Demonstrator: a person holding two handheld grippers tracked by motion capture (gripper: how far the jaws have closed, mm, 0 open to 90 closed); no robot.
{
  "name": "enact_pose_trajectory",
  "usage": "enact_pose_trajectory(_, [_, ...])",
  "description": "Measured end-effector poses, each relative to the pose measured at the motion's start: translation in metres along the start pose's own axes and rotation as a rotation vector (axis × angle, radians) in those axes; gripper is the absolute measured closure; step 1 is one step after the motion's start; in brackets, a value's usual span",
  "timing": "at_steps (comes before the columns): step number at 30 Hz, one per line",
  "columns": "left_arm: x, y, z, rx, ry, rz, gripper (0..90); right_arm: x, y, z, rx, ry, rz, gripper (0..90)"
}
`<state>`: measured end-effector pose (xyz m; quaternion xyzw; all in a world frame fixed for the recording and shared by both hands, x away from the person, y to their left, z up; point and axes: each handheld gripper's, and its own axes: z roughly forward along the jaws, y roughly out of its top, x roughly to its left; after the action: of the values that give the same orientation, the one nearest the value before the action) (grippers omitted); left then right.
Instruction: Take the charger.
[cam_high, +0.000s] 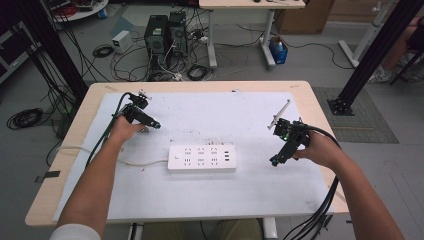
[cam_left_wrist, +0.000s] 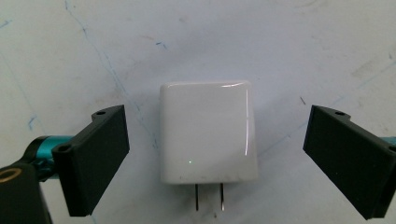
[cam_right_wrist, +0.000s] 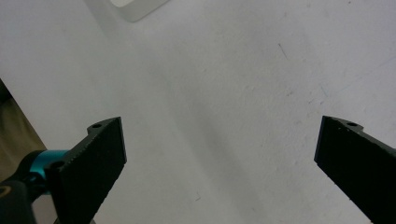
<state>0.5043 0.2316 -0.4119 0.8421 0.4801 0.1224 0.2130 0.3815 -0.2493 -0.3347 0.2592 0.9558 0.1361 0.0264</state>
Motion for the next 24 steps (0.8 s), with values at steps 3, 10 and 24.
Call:
enact_pose_trajectory(3, [0.0,0.0,0.006,0.007,0.012,-0.008,6.9,-0.001,-0.001,-0.001,-0.002,-0.002,0.01,1.4])
enact_pose_trajectory(10, [-0.001,-0.003,0.016,0.033,0.003,0.0,9.1,0.0,0.001,0.0,-0.006,-0.002,-0.002,1.4])
enact_pose_trajectory(24, [0.004,-0.01,0.009,-0.024,-0.005,-0.012,34.7,0.001,0.003,0.001,0.0,-0.003,0.002,1.5])
